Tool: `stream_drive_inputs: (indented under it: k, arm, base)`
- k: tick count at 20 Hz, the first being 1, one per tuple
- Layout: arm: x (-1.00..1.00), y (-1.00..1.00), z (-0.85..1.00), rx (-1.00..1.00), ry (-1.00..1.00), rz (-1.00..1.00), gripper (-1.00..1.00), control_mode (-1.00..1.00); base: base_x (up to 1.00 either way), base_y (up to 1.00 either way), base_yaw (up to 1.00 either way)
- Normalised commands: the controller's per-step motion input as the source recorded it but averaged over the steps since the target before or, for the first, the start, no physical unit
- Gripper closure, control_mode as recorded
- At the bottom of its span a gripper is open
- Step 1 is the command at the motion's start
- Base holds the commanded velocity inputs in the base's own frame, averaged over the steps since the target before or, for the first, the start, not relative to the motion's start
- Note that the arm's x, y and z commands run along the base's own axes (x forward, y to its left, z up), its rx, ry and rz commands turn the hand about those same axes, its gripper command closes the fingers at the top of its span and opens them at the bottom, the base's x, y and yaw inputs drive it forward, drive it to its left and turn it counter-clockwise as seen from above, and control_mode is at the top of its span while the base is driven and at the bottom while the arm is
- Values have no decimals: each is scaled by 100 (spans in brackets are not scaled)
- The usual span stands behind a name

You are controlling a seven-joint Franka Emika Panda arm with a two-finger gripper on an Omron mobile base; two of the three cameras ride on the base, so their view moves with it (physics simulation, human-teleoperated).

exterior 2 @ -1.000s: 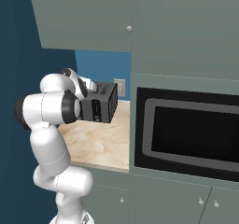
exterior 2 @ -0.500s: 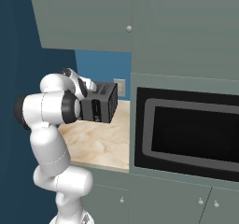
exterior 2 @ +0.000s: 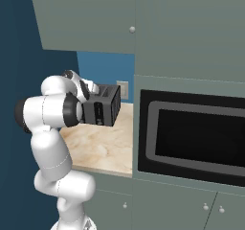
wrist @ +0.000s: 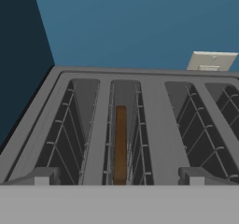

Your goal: Start the toaster. Once the lever pops up, take the bread to the plate on the dining counter.

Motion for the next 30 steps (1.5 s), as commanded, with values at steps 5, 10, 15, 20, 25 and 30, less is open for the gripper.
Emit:
stream_drive_inputs:
  k: [5,10,15,20,25,30]
  arm:
    - [0,0,0,0,0,0,-100,-100]
    - [0,0,0,0,0,0,-100,-100]
    - [0,0,0,0,0,0,-100,-100]
    - [0,0,0,0,0,0,-100,-100]
    - [0,0,0,0,0,0,-100,-100]
    - [0,0,0,0,0,0,-100,-100]
  base:
    - [0,0,0]
    - [0,0,0]
    - [0,0,0]
    - [0,0,0]
    - [0,0,0]
    - [0,0,0]
